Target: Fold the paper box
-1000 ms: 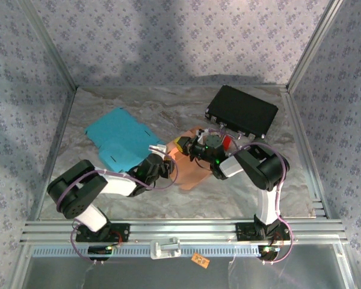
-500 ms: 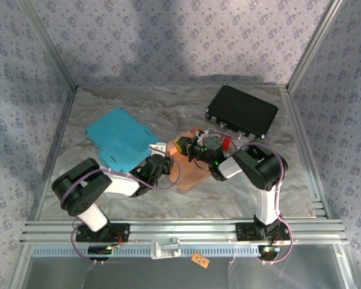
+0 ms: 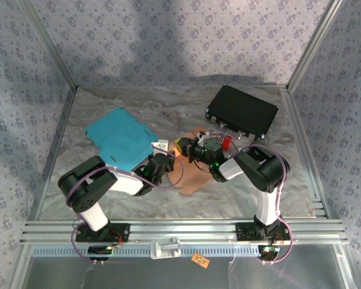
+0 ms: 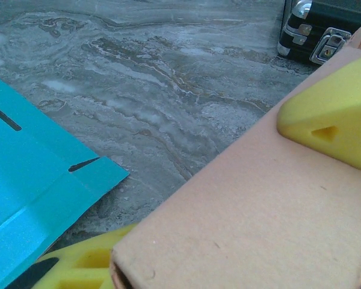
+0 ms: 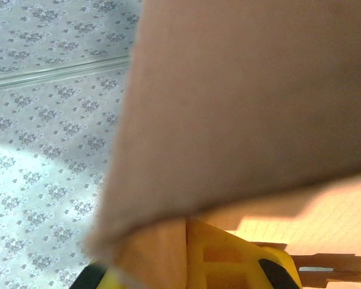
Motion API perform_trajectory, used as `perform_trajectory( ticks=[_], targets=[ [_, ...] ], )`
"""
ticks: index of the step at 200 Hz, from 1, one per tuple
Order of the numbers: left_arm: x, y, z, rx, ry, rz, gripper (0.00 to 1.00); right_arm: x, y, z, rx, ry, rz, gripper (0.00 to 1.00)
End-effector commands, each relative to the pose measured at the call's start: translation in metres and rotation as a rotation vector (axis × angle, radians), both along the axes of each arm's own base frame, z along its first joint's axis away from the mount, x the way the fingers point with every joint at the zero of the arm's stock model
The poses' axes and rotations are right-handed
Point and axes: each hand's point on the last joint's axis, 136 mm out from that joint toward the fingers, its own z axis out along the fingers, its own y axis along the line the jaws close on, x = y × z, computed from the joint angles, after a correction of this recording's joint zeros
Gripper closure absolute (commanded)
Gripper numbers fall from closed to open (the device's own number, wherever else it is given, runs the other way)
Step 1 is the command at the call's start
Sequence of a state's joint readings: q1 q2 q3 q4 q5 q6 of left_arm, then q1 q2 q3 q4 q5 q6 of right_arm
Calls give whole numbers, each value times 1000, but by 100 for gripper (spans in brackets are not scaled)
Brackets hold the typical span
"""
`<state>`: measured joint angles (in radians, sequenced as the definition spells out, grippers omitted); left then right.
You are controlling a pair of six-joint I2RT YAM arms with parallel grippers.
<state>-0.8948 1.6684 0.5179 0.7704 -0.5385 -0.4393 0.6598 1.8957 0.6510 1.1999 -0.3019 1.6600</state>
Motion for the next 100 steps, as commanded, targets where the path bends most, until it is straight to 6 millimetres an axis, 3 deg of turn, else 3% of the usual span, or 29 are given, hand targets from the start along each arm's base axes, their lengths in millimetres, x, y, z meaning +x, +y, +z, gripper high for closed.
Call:
perform_trajectory(
  ticks=[1,56,100],
  targets=[
    [-3,-17,12,-43,-18,-6,66,-1,-5,-2,-21,33,-31,100],
    [-9,-26,9,-56,19,-7,79,-1,-6,3,-33,16,-51,100],
    [-4,-23,11,-66,34,105,85,-3,1,7,-34,9,-58,100]
  ],
)
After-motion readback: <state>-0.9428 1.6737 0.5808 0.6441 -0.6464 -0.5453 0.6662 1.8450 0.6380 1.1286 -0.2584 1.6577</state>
